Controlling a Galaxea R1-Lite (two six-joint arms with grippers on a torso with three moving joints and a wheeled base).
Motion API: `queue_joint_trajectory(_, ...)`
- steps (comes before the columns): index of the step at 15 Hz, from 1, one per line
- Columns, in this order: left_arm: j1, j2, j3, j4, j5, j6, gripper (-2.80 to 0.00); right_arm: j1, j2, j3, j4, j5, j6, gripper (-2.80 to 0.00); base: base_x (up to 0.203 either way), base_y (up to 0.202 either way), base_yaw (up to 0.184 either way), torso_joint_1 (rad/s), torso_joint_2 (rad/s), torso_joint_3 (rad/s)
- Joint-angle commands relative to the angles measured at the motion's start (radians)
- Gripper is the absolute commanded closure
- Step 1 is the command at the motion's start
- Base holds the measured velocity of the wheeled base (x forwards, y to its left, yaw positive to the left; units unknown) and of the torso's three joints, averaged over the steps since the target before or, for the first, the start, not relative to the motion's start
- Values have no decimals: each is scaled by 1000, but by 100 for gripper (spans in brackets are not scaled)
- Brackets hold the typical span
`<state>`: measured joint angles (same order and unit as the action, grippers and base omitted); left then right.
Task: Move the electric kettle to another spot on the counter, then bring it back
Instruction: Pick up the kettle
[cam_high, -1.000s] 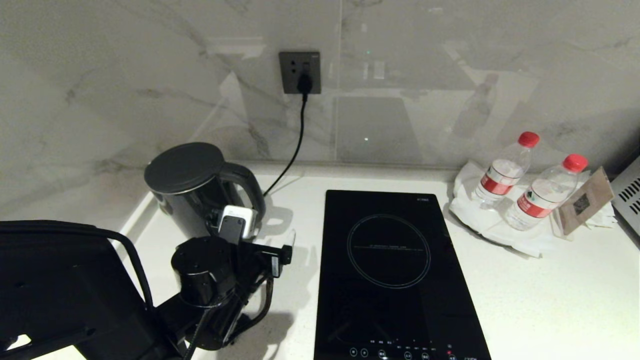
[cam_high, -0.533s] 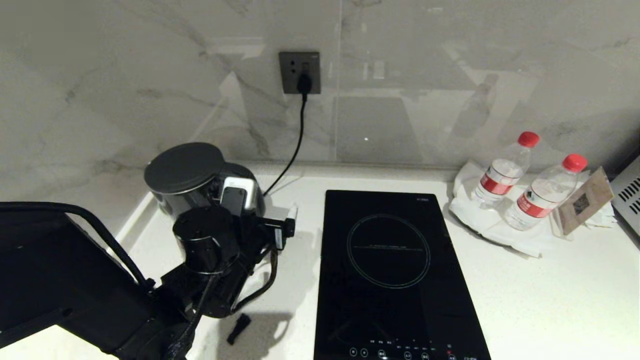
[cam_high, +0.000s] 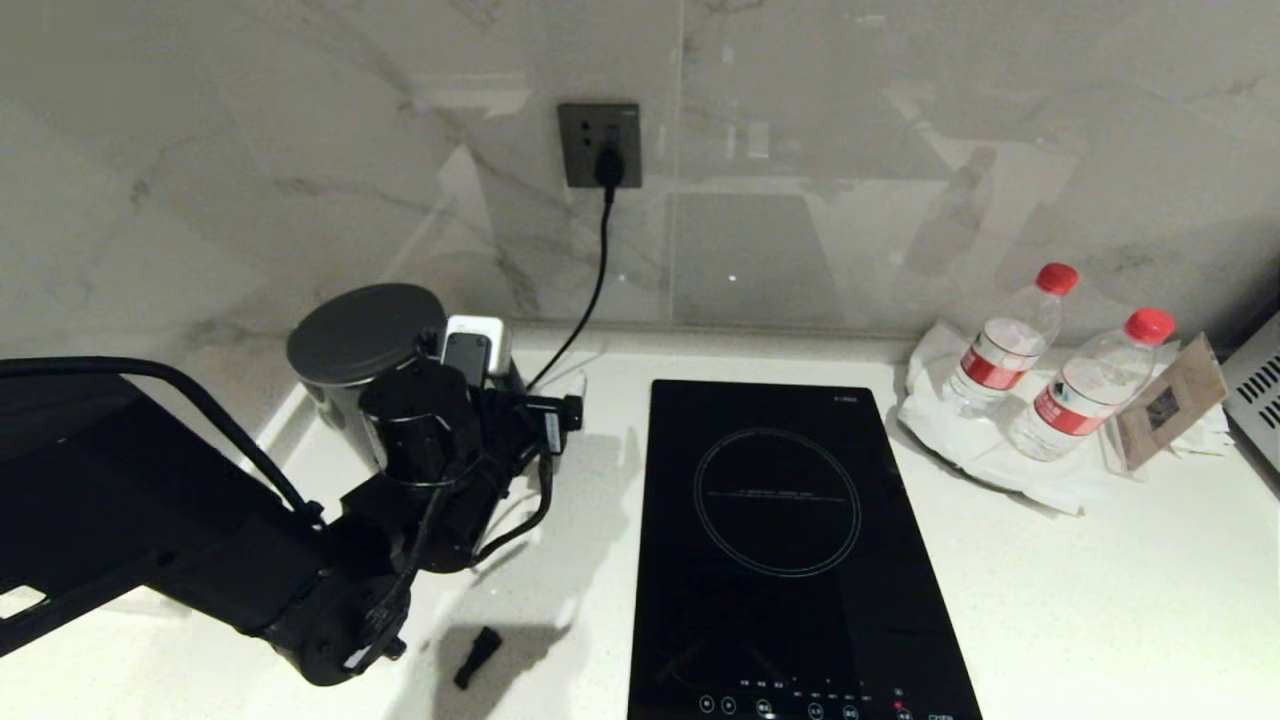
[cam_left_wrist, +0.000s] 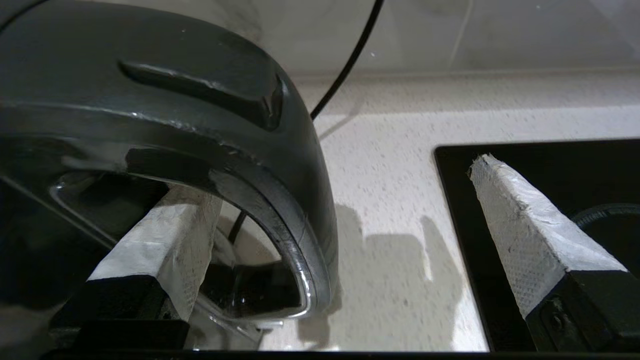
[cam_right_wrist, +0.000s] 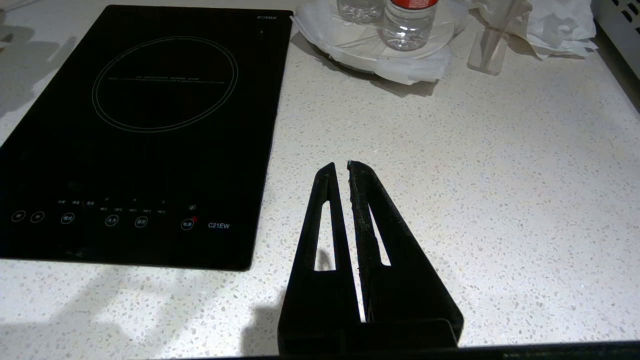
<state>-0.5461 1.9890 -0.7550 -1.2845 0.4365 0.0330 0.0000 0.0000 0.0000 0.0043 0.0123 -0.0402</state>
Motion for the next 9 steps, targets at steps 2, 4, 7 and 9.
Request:
queue_joint_trajectory(2,46,39,-40,-4,-2,1,-280,0,0,1,0,0,-1,0,0,0,0,0,0,0)
queue_joint_trajectory(4,46,28,-41,-4,-2,1,-280,0,0,0,0,0,-1,0,0,0,0,0,0,0)
queue_joint_trajectory(7,38,11,-32,-4,-2,1,-280,0,0,0,0,0,0,0,0,0,0,0,0,0)
queue_joint_trajectory(9,23,2,-21,-4,-2,-1,-280,0,0,0,0,0,0,0,0,0,0,0,0,0)
